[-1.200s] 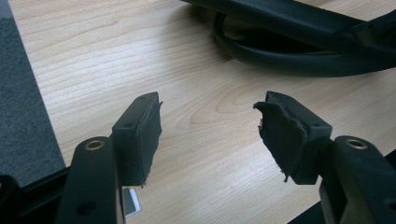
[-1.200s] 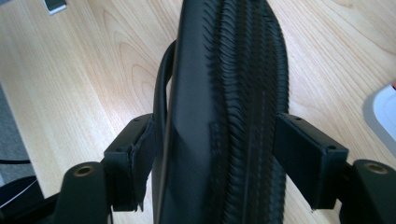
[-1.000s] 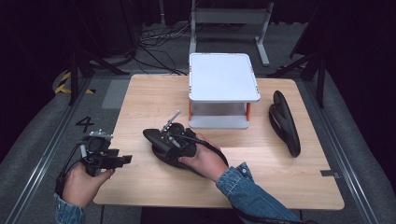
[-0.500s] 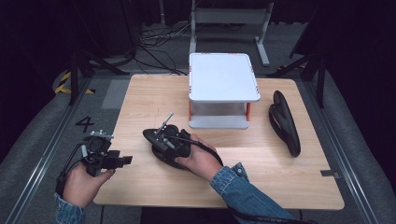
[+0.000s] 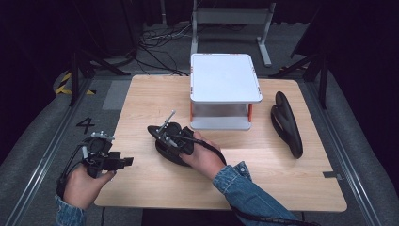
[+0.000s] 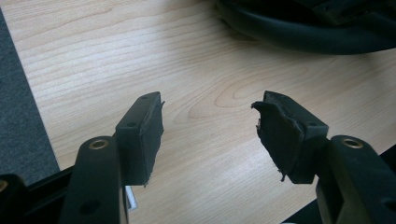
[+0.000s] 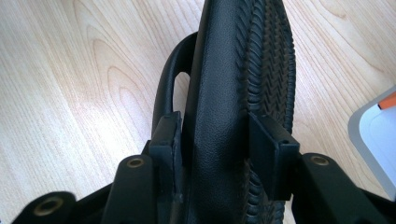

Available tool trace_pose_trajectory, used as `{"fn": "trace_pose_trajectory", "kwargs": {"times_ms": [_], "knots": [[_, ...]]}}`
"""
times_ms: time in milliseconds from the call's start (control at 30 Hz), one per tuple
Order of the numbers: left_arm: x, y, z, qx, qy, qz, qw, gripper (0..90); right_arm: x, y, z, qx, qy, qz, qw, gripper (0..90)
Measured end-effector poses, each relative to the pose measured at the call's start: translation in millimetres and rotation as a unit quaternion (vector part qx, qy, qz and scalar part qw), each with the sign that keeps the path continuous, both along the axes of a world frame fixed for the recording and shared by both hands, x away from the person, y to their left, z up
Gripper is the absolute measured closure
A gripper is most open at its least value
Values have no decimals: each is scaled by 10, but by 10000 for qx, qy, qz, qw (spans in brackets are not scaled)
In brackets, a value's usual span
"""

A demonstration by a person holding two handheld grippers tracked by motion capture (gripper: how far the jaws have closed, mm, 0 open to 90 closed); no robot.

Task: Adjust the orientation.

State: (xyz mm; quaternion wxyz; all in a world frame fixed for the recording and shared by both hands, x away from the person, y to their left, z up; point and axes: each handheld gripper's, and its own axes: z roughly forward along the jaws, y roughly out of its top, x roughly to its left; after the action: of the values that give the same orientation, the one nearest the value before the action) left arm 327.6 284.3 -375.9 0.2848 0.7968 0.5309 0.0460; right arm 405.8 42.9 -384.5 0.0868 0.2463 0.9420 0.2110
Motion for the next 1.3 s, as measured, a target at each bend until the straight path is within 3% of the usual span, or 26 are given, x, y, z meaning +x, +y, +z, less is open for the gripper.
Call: {"fn": "trace_pose_trajectory", "kwargs": {"times_ms": [133,200,233,400,467,533,767,1000,1100,1200,1300], "knots": [[8,0,-7,-23,1,-3,10000,404,8,-69,39,165,104,-163,9997,573],[26,-2,-7,1,-10,-29,10000,404,6,-143,92,450,327,-231,9982,574],[30,-10,-5,-26,31,-21,10000,404,-9,-193,133,655,446,-298,9964,574],[89,-81,-7,-1,39,-138,9999,405,-48,-418,232,1191,873,-538,9876,571],[117,-114,-7,8,50,-206,9998,405,-44,-522,219,1283,1149,-656,9829,571],[143,-150,-13,0,50,-217,9998,405,-50,-630,197,1289,1260,-729,9809,570],[245,-250,-43,39,95,-362,9993,405,-29,-914,152,1142,1251,-997,9805,565],[272,-266,-49,54,105,-420,9990,404,50,-1052,120,1249,1221,-1141,9780,569],[282,-264,-44,44,109,-429,9990,403,54,-1120,195,1071,813,-1264,9828,599],[290,-276,-48,64,77,-430,9990,401,72,-1179,209,1024,693,-1369,9828,600],[302,-292,-52,56,98,-466,9988,400,92,-1286,220,864,383,-1559,9832,621]]}}
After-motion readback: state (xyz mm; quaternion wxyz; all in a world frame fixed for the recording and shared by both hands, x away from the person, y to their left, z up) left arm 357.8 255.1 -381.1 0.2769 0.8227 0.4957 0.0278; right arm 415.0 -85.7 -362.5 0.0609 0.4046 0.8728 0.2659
